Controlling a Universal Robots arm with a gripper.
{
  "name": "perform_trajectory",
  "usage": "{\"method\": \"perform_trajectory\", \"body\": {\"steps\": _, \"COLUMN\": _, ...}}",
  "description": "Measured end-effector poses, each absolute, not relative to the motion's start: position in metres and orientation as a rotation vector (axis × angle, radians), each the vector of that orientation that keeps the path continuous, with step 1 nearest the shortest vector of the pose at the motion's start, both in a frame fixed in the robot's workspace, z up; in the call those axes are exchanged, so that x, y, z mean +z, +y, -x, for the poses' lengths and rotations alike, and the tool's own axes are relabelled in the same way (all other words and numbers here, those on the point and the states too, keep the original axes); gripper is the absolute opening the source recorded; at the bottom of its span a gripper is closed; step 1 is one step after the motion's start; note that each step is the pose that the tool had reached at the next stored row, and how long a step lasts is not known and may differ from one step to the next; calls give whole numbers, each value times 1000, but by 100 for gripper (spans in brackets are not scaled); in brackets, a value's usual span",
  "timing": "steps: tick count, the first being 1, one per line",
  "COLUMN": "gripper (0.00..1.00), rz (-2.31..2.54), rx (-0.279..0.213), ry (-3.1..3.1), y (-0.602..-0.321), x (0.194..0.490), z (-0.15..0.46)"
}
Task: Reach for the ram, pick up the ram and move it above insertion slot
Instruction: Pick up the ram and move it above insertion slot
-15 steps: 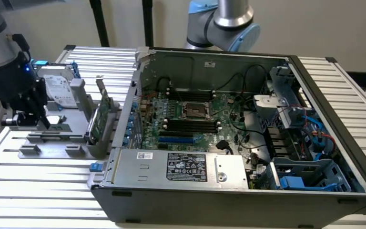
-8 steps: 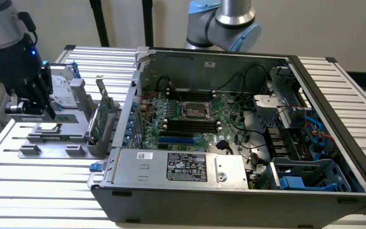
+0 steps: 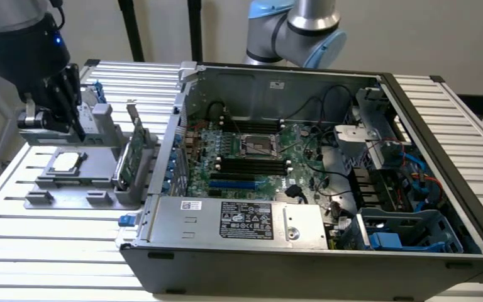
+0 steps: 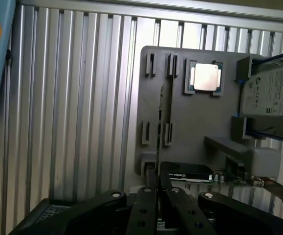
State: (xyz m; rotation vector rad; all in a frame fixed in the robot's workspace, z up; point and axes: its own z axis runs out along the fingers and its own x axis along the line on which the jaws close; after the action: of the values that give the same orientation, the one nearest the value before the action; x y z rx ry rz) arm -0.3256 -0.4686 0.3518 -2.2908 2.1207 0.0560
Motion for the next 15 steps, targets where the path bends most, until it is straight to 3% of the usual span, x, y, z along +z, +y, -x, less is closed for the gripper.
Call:
{"method": "perform_trajectory", "body": {"steps": 8, "gripper": 13, "rz": 2286, "rx": 75, "ry": 2115, "y": -469, "x": 383, "z": 289}}
{"method": "perform_trajectory", "body": {"steps": 15, "gripper": 13, "rz": 2271, "rx": 108, "ry": 2096, "y": -469, "x": 387, "z": 257}}
